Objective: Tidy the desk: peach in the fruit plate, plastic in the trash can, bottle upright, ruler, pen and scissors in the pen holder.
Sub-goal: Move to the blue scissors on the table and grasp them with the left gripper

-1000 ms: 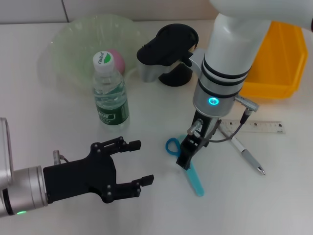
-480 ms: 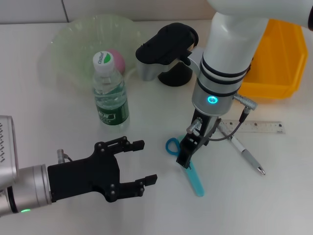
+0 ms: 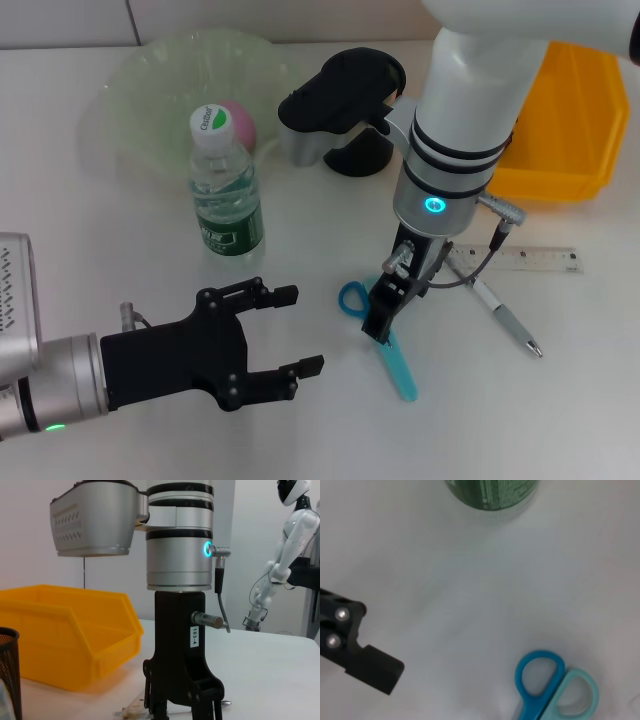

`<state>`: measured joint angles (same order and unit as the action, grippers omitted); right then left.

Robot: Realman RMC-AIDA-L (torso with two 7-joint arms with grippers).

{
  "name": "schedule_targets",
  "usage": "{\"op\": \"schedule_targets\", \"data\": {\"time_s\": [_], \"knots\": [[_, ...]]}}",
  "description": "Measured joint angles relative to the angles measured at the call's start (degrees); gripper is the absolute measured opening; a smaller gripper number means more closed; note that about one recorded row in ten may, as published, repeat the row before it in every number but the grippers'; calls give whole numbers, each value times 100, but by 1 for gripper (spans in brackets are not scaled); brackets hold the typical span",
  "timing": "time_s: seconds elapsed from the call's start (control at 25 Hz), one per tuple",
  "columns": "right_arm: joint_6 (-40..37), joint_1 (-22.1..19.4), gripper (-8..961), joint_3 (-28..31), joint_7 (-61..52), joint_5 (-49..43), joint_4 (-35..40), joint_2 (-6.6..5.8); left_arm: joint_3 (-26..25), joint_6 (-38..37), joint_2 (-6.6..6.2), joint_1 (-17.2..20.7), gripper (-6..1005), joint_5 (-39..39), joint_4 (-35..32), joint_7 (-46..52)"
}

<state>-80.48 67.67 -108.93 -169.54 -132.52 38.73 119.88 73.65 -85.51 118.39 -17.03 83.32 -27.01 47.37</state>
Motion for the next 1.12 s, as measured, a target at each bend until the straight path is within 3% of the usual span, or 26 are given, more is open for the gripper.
{"op": "schedule_targets", "data": {"time_s": [1.12], "knots": [[89, 18, 787, -188, 0, 218, -94, 0, 9, 44, 9, -104, 787, 0, 91, -53]]}}
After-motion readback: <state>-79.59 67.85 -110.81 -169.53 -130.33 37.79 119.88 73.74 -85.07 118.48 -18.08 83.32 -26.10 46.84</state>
